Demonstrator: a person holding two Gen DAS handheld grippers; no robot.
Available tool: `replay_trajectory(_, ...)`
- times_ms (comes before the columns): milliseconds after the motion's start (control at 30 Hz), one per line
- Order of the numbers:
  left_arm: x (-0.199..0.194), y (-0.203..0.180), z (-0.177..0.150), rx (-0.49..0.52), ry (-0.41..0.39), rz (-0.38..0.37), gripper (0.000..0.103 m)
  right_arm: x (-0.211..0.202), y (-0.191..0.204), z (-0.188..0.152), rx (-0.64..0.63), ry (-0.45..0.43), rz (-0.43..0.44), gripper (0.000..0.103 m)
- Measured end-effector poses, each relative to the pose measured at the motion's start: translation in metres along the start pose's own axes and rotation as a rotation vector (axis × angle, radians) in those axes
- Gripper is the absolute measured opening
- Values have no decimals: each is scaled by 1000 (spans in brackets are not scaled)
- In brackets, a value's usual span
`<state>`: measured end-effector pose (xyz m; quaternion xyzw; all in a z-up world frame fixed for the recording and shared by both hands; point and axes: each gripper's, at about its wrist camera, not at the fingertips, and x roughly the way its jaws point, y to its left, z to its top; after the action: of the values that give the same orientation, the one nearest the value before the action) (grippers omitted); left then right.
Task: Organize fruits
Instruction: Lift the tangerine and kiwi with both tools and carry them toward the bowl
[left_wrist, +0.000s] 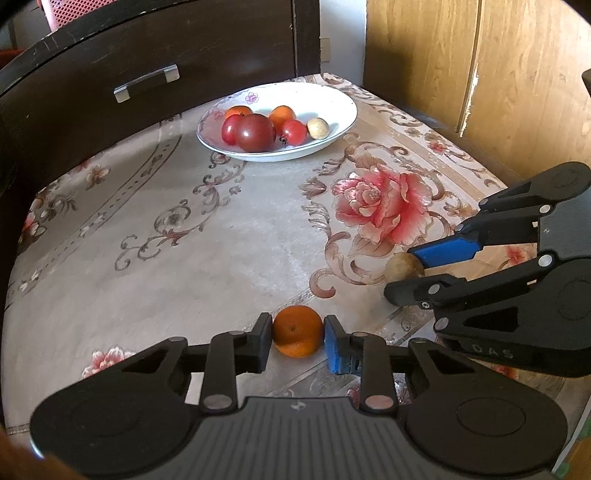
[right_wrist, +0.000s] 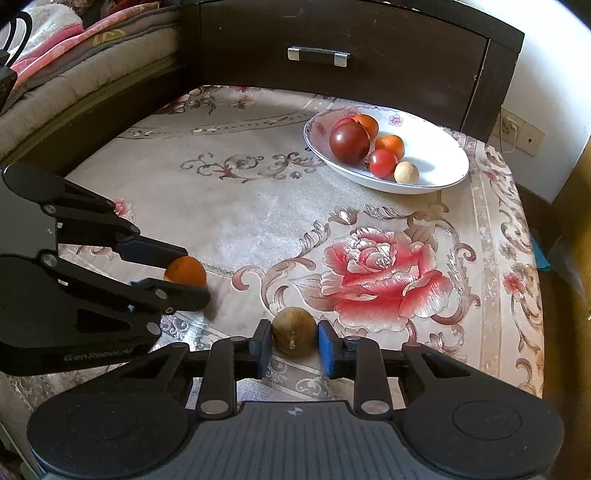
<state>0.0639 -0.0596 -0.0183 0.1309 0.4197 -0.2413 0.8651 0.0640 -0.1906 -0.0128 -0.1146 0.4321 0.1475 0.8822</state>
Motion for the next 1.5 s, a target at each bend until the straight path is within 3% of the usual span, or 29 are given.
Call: replay_trajectory(1500,1,7,42,-20,-99,28,37,-3,-23,27,97,-103,-16,23)
